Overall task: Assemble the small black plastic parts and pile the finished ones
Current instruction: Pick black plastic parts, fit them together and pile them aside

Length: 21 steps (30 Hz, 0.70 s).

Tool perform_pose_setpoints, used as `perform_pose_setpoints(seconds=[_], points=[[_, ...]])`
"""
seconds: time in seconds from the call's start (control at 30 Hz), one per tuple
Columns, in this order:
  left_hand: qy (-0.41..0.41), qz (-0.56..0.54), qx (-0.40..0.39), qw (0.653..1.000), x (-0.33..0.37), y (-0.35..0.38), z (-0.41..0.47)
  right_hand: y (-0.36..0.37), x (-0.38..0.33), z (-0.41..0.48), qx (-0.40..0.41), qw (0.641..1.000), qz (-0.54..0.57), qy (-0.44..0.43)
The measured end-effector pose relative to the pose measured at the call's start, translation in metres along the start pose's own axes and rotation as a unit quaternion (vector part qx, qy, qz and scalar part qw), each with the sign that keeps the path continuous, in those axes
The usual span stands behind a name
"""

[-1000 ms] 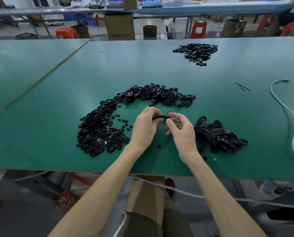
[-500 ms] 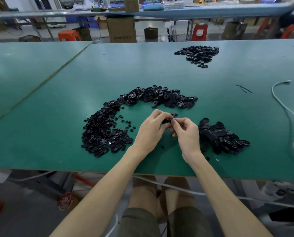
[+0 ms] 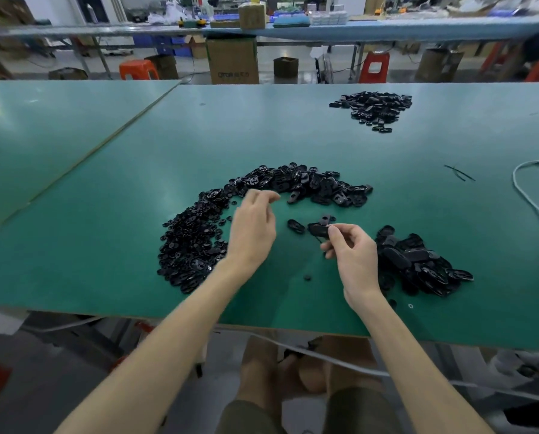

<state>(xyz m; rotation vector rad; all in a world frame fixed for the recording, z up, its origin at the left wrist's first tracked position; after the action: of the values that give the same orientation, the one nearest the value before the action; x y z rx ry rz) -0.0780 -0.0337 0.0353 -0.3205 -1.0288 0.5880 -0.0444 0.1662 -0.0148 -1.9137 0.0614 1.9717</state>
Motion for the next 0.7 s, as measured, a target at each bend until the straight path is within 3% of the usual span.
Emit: perform_pose_setpoints(seconds=[0.13,0.3,0.37,0.5,0.7], points=[[-0.083,0.125,0.015,0.989,-0.047,-0.041,0.028,0.0,0.0,0.0,-0.001,1.0,0.002,-0.008],[-0.227,0.216,-0.124,0.941,-0.103,-0.059,0.038,0.002,-0.003,-0.002,-0.008,1.0,0.001,-0.009],[-0.224,0.218,-0.148,0.938,-0.106,-0.056,0.037,0.002,-0.005,-0.004,-0.012,1.0,-0.006,-0.009],[-0.185,0.184,-0.093,0.961,-0.097,-0.055,0.036,0.003,-0.006,-0.004,-0.023,1.0,-0.01,-0.009],[-0.129,0.145,-0.081,0.978,-0.08,-0.051,0.028,0.003,-0.006,-0.005,-0.027,1.0,-0.006,-0.012]])
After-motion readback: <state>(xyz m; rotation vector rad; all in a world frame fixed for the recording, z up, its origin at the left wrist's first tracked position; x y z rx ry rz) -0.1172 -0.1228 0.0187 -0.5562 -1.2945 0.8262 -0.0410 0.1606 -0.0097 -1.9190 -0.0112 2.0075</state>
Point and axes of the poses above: each hand's wrist, its own z-axis towards the middle knuckle, its own y-axis out of the palm, x = y × z, the point moved 5 cm from there along z, towards the middle knuckle, and after that the axes turned 13 degrees about -z, right-handed, at the moved point
